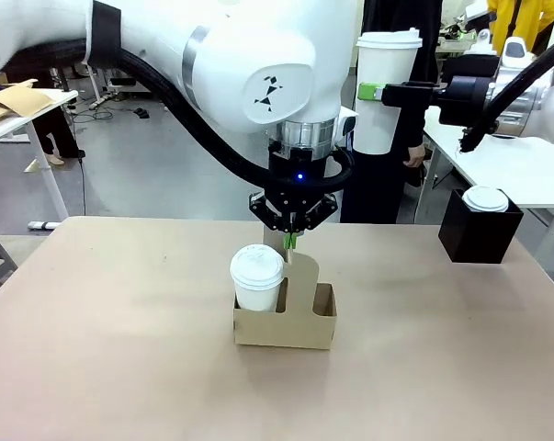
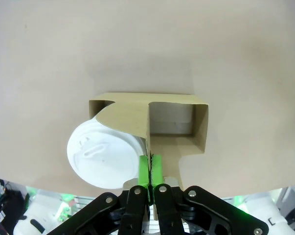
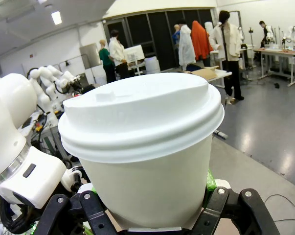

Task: Pour a drink into a cup and package it in a carrier.
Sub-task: Position the Cup Carrier in the center of the table, then insert the held 600 ml Paper Cup into the Cup Carrier.

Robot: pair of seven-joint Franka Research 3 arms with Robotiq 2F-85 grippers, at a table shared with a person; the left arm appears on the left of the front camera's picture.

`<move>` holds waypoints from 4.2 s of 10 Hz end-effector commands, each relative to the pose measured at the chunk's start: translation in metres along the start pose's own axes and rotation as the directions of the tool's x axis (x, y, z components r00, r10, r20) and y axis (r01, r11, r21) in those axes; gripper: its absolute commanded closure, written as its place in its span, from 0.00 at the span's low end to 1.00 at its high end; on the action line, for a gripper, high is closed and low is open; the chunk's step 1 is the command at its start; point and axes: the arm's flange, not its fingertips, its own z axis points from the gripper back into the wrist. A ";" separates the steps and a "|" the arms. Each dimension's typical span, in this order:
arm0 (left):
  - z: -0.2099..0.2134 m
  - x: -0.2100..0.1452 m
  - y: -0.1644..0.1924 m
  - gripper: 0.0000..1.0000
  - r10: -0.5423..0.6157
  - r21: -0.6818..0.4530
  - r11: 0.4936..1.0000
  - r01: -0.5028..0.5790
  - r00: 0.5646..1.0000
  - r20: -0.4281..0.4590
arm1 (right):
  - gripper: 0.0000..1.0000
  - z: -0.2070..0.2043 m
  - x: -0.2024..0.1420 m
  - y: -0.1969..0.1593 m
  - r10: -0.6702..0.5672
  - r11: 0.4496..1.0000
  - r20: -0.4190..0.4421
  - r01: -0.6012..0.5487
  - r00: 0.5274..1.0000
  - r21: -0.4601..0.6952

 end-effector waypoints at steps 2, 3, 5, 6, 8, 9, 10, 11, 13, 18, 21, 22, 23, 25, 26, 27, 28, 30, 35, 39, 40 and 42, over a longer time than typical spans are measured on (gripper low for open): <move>-0.017 -0.007 0.009 0.98 0.036 -0.061 0.997 -0.036 0.999 0.005 | 0.20 -0.003 0.006 0.001 -0.003 1.000 0.020 0.003 1.000 0.005; -0.020 -0.010 0.015 0.98 0.039 -0.084 0.996 -0.039 0.999 -0.001 | 0.20 -0.003 0.006 0.001 -0.003 1.000 0.020 0.003 1.000 0.005; -0.003 0.002 0.002 0.98 0.011 -0.016 1.000 -0.011 1.000 0.005 | 0.20 -0.003 0.006 0.001 -0.003 1.000 0.020 0.003 1.000 0.005; -0.003 0.002 0.002 0.98 0.011 -0.016 1.000 -0.011 1.000 0.005 | 0.20 -0.003 0.006 0.001 -0.003 1.000 0.020 0.003 1.000 0.005; -0.003 0.002 0.002 0.98 0.011 -0.016 1.000 -0.011 1.000 0.005 | 0.20 -0.003 0.006 0.001 -0.003 1.000 0.020 0.003 1.000 0.005; -0.001 0.003 0.003 0.41 0.020 -0.026 0.999 -0.020 1.000 0.001 | 0.20 -0.003 0.006 0.001 -0.003 1.000 0.020 0.003 1.000 0.005; 0.003 0.004 0.014 0.40 -0.001 -0.065 0.998 0.001 1.000 -0.010 | 0.20 -0.003 0.006 0.001 -0.003 1.000 0.020 0.003 1.000 0.005; 0.012 0.005 0.026 0.00 -0.025 -0.089 0.996 0.023 1.000 -0.018 | 0.20 -0.003 0.006 0.001 -0.003 1.000 0.020 0.003 1.000 0.005; 0.037 0.006 0.049 0.00 -0.135 -0.152 0.980 0.129 0.990 -0.031 | 0.20 0.001 -0.005 -0.013 -0.017 0.999 -0.003 0.018 1.000 0.043; 0.068 -0.008 0.162 0.00 -0.536 -0.245 0.782 0.572 0.820 0.203 | 0.20 0.000 -0.067 -0.037 -0.042 0.959 -0.012 0.044 0.999 0.280; 0.036 -0.021 0.203 0.00 -0.675 -0.170 0.652 0.739 0.668 0.313 | 0.20 -0.011 -0.117 -0.022 0.017 0.904 -0.054 0.008 0.998 0.428; 0.026 -0.023 0.209 0.00 -0.703 -0.117 0.623 0.773 0.619 0.349 | 0.20 -0.014 -0.130 -0.022 0.004 0.892 -0.063 0.025 0.998 0.452; 0.019 -0.012 0.212 0.00 -0.641 -0.134 0.688 0.713 0.684 0.350 | 0.20 -0.016 -0.131 -0.020 -0.034 0.915 -0.117 0.079 0.992 0.396; 0.038 -0.016 0.207 0.00 -0.687 -0.124 0.659 0.742 0.661 0.303 | 0.20 -0.015 -0.127 -0.020 -0.018 0.908 -0.071 0.046 0.997 0.417; 0.038 -0.016 0.207 0.00 -0.687 -0.124 0.659 0.742 0.661 0.303 | 0.20 -0.015 -0.127 -0.020 -0.018 0.908 -0.071 0.046 0.997 0.417; 0.038 -0.016 0.207 0.00 -0.687 -0.124 0.659 0.742 0.661 0.303 | 0.20 -0.015 -0.127 -0.020 -0.018 0.908 -0.071 0.046 0.997 0.417; 0.032 -0.015 0.209 0.00 -0.685 -0.119 0.659 0.743 0.658 0.313 | 0.20 -0.015 -0.136 -0.021 -0.023 0.906 -0.088 0.058 0.996 0.420; 0.004 -0.005 0.251 0.00 -0.674 -0.085 0.673 0.735 0.656 0.340 | 0.20 -0.026 -0.153 -0.018 0.030 0.873 -0.024 -0.014 0.999 0.488; -0.051 0.005 0.336 0.00 -0.722 -0.134 0.502 0.854 0.499 0.479 | 0.20 -0.067 -0.191 -0.009 0.045 0.787 -0.010 -0.030 0.999 0.616; -0.051 0.022 0.352 0.00 -0.725 -0.122 0.523 0.843 0.516 0.457 | 0.20 -0.074 -0.219 -0.002 0.003 0.755 -0.046 0.028 0.999 0.656; -0.051 0.022 0.352 0.00 -0.725 -0.122 0.523 0.843 0.516 0.457 | 0.20 -0.072 -0.222 0.001 -0.002 0.748 -0.054 0.037 0.999 0.662; -0.051 0.022 0.352 0.00 -0.725 -0.122 0.523 0.843 0.516 0.457 | 0.20 -0.069 -0.229 0.005 -0.022 0.734 -0.068 0.062 0.997 0.677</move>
